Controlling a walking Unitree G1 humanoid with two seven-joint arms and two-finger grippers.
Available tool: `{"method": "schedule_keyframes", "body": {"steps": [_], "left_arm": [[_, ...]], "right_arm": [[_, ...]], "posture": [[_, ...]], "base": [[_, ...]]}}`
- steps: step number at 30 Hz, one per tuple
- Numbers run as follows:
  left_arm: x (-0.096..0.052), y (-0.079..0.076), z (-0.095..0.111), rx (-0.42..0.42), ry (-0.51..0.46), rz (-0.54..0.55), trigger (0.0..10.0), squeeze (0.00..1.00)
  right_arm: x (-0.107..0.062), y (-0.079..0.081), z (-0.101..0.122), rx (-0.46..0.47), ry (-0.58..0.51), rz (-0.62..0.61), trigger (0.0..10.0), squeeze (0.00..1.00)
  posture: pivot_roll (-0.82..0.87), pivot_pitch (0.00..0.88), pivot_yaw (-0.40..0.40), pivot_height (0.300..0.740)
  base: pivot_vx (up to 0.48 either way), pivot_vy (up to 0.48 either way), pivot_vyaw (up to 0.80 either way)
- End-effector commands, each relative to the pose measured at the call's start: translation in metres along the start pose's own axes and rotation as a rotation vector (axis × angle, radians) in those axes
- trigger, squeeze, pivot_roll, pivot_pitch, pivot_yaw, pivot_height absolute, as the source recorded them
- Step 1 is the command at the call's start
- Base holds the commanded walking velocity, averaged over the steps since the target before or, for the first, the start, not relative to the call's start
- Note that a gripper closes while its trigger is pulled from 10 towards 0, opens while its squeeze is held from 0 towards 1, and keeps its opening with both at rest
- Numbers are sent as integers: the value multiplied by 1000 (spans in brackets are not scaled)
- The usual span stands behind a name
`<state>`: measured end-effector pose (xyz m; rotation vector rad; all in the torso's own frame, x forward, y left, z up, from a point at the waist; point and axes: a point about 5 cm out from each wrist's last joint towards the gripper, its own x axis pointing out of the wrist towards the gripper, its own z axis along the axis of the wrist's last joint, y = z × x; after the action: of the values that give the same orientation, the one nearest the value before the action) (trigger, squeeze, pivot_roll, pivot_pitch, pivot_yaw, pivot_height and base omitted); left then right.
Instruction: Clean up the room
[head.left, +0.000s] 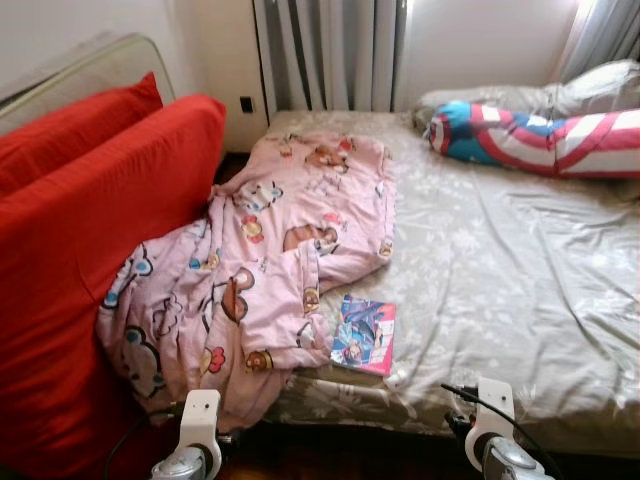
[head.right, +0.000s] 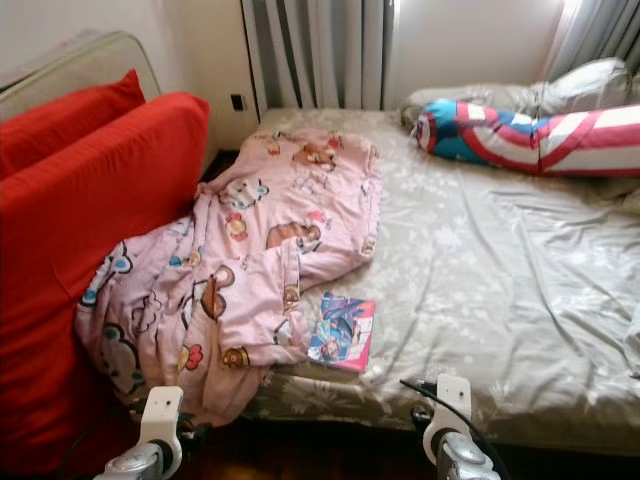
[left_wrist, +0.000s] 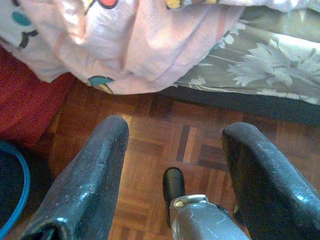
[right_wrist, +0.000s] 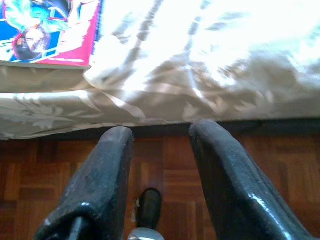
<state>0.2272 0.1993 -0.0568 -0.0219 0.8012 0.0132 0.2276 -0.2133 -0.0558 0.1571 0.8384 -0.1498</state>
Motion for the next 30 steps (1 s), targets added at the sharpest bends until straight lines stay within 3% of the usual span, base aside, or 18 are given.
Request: {"method": "schedule_keyframes", "body": {"steps": [1,4,19,26,30], "left_arm": [[-1,5,-2,-18,7,15,10000,0],[-1,6,-2,-12,4,18,10000,0],[-1,5,1,7,-7,12,10000,0],[-1,5,2,-44,-37,25,10000,0],[-2,7,5,-87,-96,35,10000,0]], "right_arm": [[0,3,0,4,-2,4,10000,0],[1,4,0,7,3,7,10000,0],[1,2,0,30,-2,-17,10000,0],[0,2,2,9,-20,-26,10000,0],[0,2,11,-24,-122,-45,10000,0]], "posture": [[63,0,28,740],[62,0,28,740],[58,0,25,740],[55,0,33,740],[54,0,40,740]], "base": [[0,0,800],[0,425,533],[0,0,0],[0,0,0],[0,0,0]]}}
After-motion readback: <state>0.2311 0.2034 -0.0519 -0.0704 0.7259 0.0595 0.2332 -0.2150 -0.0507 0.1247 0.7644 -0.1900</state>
